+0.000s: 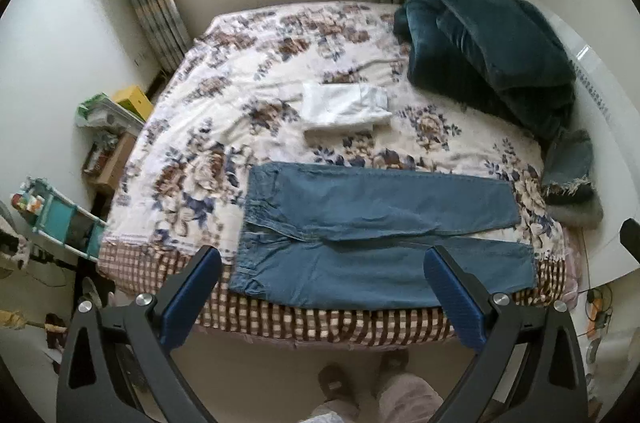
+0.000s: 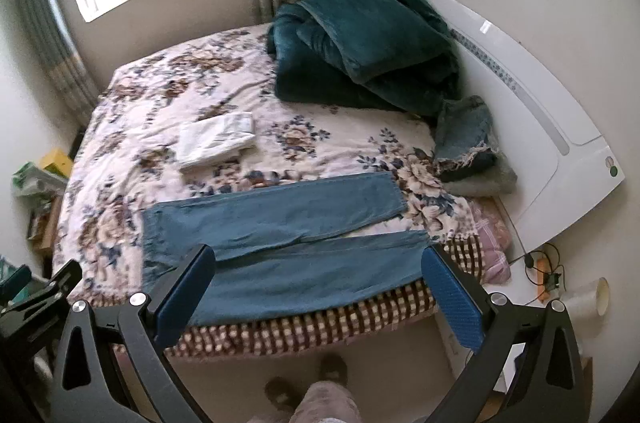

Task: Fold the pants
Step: 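Lower both tools to the jeans' edge and close both grippers on it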

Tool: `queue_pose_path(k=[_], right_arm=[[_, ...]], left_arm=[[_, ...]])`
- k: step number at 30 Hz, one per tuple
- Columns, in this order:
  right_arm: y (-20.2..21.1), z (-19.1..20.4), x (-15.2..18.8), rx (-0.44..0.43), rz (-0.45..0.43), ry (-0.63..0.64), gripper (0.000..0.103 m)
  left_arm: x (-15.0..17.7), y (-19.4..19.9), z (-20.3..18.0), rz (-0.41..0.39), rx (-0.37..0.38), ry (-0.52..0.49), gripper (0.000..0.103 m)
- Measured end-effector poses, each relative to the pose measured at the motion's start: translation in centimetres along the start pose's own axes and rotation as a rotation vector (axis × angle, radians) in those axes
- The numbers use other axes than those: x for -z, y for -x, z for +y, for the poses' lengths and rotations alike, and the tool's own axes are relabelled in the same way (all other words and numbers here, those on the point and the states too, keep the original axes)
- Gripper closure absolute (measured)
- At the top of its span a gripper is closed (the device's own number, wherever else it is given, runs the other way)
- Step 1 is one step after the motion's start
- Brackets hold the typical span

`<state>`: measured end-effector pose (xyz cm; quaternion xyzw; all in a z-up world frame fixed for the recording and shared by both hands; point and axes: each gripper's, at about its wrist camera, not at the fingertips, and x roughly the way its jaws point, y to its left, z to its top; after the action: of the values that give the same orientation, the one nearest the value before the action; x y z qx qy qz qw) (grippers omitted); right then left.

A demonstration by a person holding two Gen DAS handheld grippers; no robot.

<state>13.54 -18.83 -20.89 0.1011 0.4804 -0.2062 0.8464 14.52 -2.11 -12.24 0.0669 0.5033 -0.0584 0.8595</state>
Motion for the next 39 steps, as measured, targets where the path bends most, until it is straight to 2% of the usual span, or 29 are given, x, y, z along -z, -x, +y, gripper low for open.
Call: queue_pose_path(k=[2,6,9,16,19,21,25,28,31,34,37,39], right_arm=[[-3.8,-0.4,-1.1,0.001,0.030,-0.013,0.000],[-12.1,-1.8,-3.6,-0.018,0.080,-0.015,0.000],[-21.0,-2.7,-6.1,-0.038,0.172,0.030,0.000],[-42.3,-3.1,-9.8,-0.059,0.375,0.184,0.000],[-49.8,-2.8,-10.2,-0.009,0.406,0.275,0.000],[-56.2,-2.6,-10.3,0.032,0.429,0.352,0.000],[-66.6,-3.2,-8.6,0.092,0.553,0.445,0.000],[-72.4,-3.9,-6.6,0.132,0.650,0.457,0.000],[-77.1,-4.2,-5.3,0.154,0.703,0.500,0.000],[-80.7,-3.5,-4.1,0.131,0.760,0.591,0.000],[-82.7,-2.2,-3.9,0.102,0.768,0.695,0.000],[-83.0,-1.3,-4.1,0.079,0.757,0.755,0.001]], left_arm=[[-0.8,-2.0,-0.5,0.014,0.006,0.000,0.000],[-3.3,-9.0,-3.4,0.080,0.008,-0.022,0.000],[-4.8,-14.1,-5.8,0.110,-0.042,-0.059,0.000],[-8.3,-30.2,-11.2,0.249,-0.066,-0.078,0.000],[-9.0,-36.3,-12.9,0.277,-0.080,-0.127,0.000],[-9.2,-42.1,-14.2,0.313,-0.114,-0.186,0.000],[-8.4,-51.6,-15.6,0.404,-0.142,-0.275,0.000],[-7.3,-56.8,-16.0,0.467,-0.152,-0.343,0.000],[-6.2,-60.4,-16.7,0.522,-0.139,-0.410,0.000],[-6.0,-62.3,-17.3,0.547,-0.114,-0.484,0.000],[-6.8,-63.0,-17.5,0.561,-0.054,-0.548,0.001],[-7.2,-63.3,-17.7,0.572,0.003,-0.572,0.013]])
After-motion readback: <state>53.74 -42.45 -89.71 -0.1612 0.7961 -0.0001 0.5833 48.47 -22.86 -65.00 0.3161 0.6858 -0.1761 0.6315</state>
